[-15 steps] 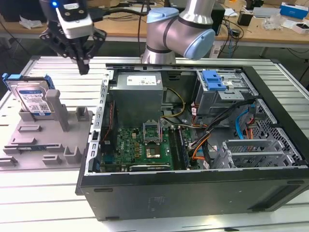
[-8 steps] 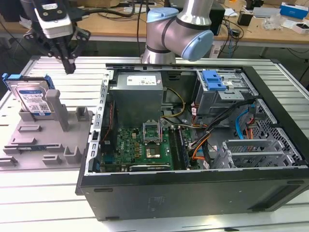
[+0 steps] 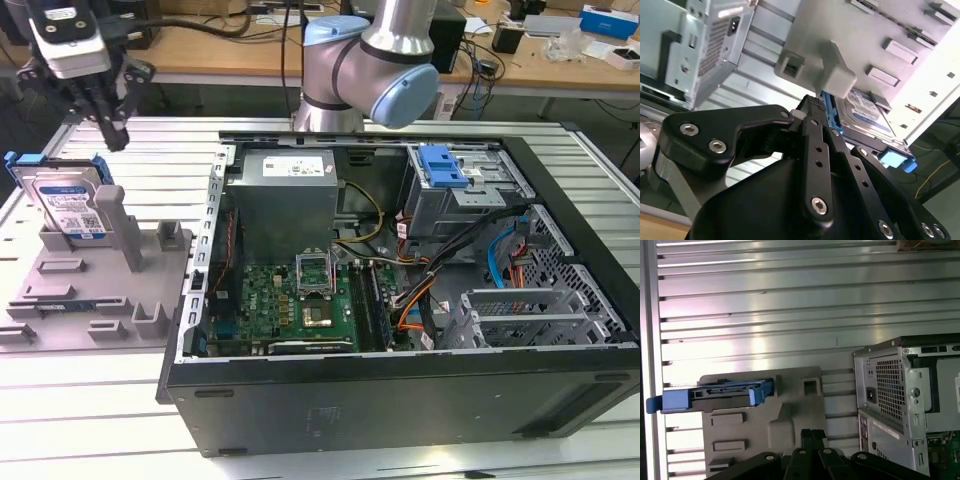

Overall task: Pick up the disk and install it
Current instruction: 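Reach for the disk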

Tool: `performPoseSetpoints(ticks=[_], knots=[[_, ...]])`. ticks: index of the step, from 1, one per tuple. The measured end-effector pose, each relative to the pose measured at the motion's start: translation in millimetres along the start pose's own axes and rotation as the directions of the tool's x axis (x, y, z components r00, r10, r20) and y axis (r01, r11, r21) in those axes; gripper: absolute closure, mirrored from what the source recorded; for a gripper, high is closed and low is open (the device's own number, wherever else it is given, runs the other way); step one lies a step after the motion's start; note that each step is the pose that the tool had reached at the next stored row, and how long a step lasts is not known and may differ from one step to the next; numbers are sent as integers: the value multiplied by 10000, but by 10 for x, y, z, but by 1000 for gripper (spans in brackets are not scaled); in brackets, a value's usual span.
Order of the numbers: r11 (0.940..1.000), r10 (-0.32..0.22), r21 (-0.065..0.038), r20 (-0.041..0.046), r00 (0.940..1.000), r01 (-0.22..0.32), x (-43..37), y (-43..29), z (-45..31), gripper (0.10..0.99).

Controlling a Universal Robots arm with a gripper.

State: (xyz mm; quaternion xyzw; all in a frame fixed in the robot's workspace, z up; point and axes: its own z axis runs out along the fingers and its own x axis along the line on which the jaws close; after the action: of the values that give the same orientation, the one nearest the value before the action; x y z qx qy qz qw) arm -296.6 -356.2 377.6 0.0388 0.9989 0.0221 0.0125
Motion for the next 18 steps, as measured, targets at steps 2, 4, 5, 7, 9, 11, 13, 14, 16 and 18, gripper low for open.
performPoseSetpoints(ticks=[2,4,5,7,9,11,13,14,16,18], knots=[[10000,-1,0,0,10000,1,82,15,8,980],[10000,1,-1,0,10000,-1,172,31,17,980],[10000,2,0,0,10000,-2,232,42,22,980],[10000,1,0,0,10000,-1,318,57,30,980],[10000,2,0,0,10000,-2,456,84,43,980],[10000,3,0,0,10000,-3,544,103,51,980],[10000,3,0,0,10000,-3,681,134,65,980],[10000,4,-1,1,10000,-4,746,150,72,980],[10000,4,0,1,10000,-4,748,151,72,980],[10000,3,2,0,10000,-3,748,150,72,980]])
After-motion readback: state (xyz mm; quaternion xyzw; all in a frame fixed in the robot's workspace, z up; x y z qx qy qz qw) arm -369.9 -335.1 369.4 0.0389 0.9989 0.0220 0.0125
